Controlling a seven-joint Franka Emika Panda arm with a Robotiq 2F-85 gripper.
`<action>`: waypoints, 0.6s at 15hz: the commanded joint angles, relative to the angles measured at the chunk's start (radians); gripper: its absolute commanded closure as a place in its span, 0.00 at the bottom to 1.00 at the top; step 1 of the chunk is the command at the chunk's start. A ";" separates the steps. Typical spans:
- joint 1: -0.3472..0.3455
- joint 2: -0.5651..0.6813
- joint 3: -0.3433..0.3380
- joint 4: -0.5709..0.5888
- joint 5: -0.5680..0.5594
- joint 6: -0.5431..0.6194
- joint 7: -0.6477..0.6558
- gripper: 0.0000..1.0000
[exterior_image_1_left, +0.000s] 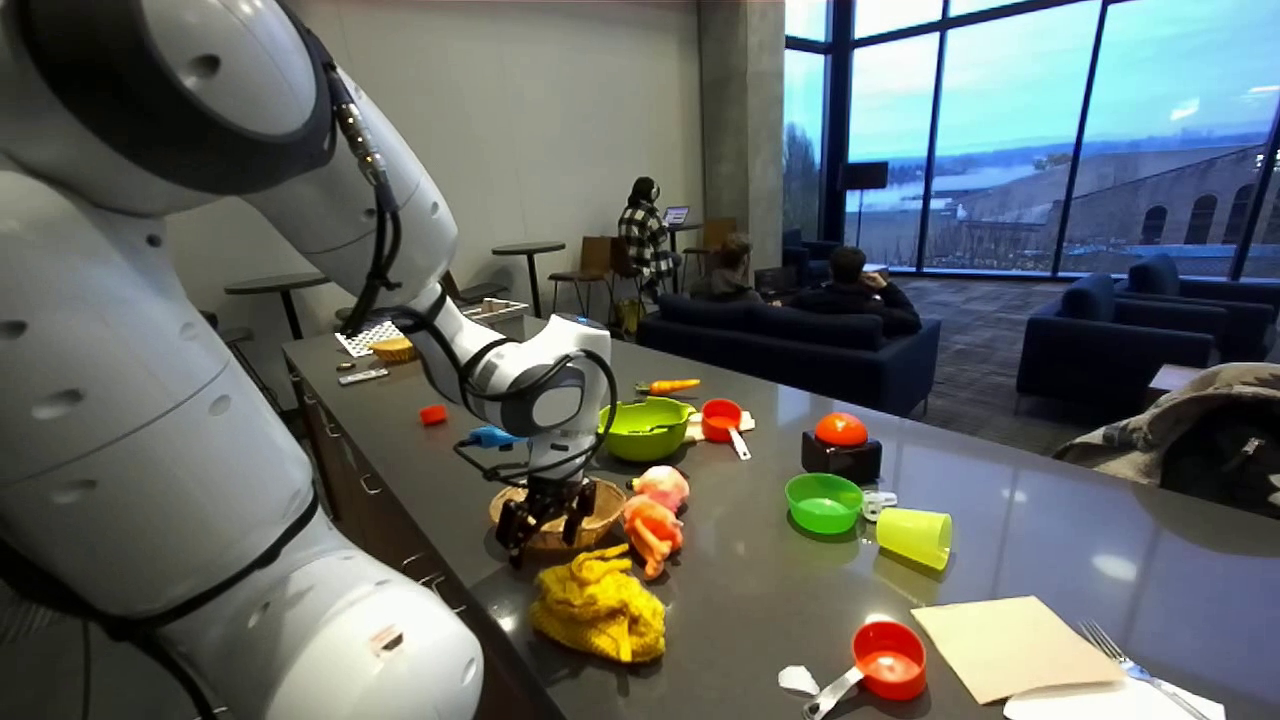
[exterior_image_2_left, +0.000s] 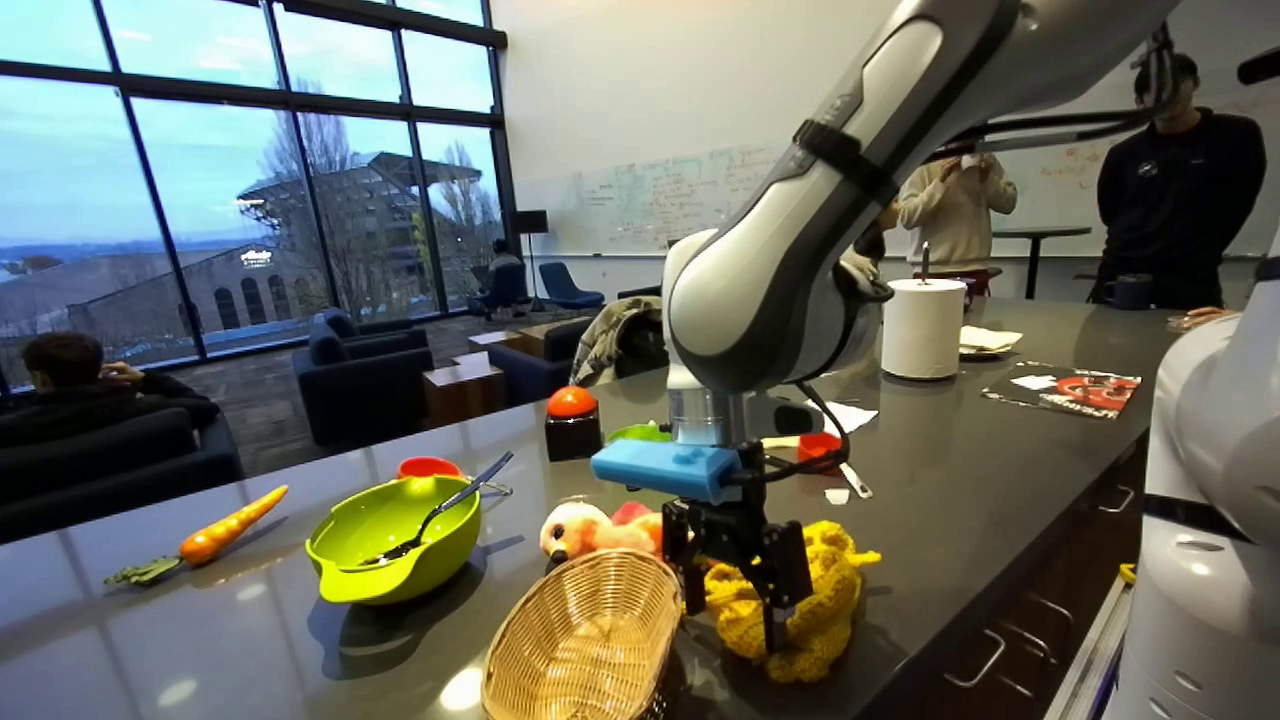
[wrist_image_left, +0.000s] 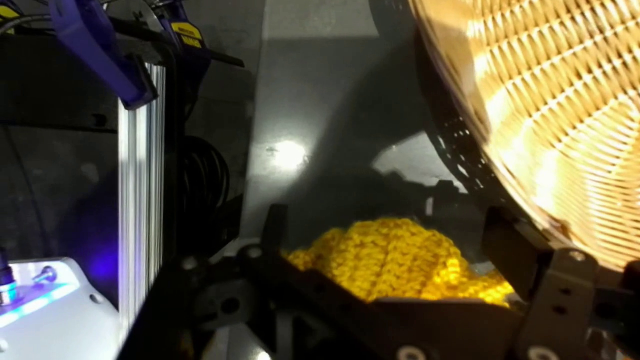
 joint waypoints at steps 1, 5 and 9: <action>0.031 0.016 -0.009 0.000 0.068 0.011 0.011 0.00; 0.059 0.045 0.005 0.000 0.181 -0.082 0.100 0.00; 0.073 0.065 0.015 -0.001 0.234 -0.157 0.134 0.00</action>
